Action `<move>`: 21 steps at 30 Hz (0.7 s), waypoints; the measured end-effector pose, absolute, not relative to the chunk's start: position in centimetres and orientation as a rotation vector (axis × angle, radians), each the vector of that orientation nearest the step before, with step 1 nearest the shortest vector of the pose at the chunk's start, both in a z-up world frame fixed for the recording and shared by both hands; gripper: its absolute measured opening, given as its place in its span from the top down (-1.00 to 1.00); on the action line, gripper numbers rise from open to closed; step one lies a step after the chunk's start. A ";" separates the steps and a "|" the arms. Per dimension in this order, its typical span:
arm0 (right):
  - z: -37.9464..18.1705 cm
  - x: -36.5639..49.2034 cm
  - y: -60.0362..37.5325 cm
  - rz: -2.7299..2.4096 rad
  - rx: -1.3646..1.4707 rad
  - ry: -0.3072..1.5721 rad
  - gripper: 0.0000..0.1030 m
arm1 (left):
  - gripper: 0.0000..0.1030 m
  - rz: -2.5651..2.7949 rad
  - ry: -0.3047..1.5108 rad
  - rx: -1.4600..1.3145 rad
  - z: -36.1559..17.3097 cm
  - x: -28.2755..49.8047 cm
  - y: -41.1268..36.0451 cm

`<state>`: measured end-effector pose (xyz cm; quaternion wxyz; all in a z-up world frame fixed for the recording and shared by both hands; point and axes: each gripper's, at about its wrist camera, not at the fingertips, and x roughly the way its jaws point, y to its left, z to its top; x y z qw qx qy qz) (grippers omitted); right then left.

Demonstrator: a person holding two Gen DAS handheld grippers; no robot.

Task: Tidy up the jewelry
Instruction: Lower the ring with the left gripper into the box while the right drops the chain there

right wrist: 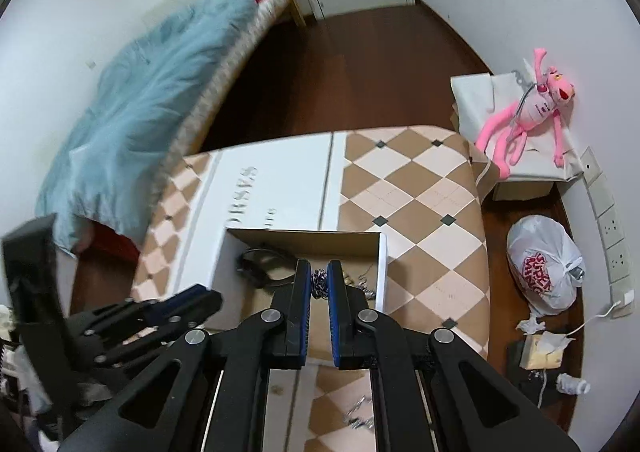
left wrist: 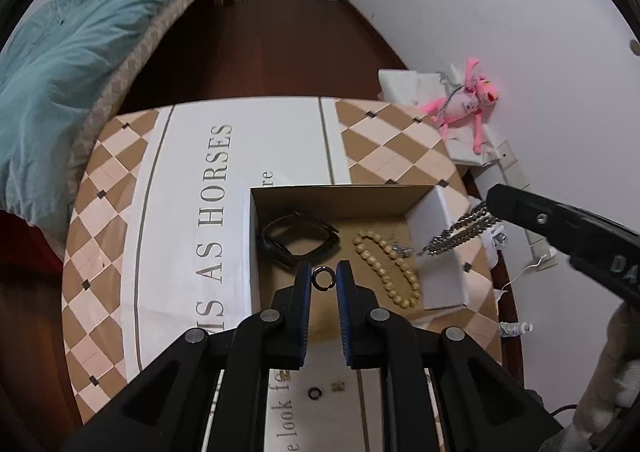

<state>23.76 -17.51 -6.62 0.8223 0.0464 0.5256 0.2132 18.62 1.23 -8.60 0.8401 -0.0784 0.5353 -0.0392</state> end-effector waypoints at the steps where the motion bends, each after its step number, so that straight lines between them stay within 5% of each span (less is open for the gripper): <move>1: -7.3 24.4 -17.2 0.447 0.084 1.132 0.84 | 0.81 -0.085 1.148 -0.168 -9.0 19.0 1.3; 11: -11.2 28.3 -14.9 0.402 -0.009 1.221 0.83 | 0.72 -0.075 1.262 -0.237 -11.8 21.5 2.4; 15: -12.1 28.8 -15.0 0.388 -0.008 1.253 0.82 | -0.03 -0.058 1.251 -0.250 -11.5 22.0 2.9; 19: -11.8 28.7 -15.0 0.379 -0.016 1.246 0.74 | -0.12 -0.042 1.237 -0.266 -10.9 22.1 3.4; 21: -11.4 28.6 -15.0 0.380 -0.012 1.237 0.53 | -0.61 -0.014 1.222 -0.245 -10.5 22.0 3.3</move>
